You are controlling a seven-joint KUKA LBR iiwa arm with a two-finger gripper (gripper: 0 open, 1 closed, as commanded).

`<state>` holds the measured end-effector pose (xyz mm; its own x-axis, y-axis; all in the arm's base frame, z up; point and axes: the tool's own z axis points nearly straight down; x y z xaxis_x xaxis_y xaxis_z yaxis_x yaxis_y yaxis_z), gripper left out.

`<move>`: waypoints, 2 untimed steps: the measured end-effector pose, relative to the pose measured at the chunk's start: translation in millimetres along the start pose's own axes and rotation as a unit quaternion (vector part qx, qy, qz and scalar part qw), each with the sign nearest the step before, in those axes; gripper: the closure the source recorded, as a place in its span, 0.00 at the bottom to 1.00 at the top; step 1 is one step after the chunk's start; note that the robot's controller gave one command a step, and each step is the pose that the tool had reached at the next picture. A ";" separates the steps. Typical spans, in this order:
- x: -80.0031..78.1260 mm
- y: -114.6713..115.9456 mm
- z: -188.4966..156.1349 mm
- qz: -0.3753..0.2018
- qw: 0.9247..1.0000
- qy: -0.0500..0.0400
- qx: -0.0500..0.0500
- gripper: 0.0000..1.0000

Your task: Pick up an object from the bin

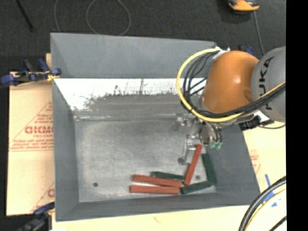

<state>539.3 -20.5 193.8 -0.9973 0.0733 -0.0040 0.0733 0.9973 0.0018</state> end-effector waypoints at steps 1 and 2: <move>49.4 -11.0 103.4 -0.092 0.996 0.005 0.001 0.00; 63.9 -1.0 121.2 -0.034 0.999 -0.007 0.000 0.00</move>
Offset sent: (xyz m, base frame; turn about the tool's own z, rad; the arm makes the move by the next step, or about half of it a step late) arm -0.0477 -0.0059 -0.1005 -0.1848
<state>476.0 -16.6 72.4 -0.9998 0.0048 -0.0179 0.0048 1.0000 0.0006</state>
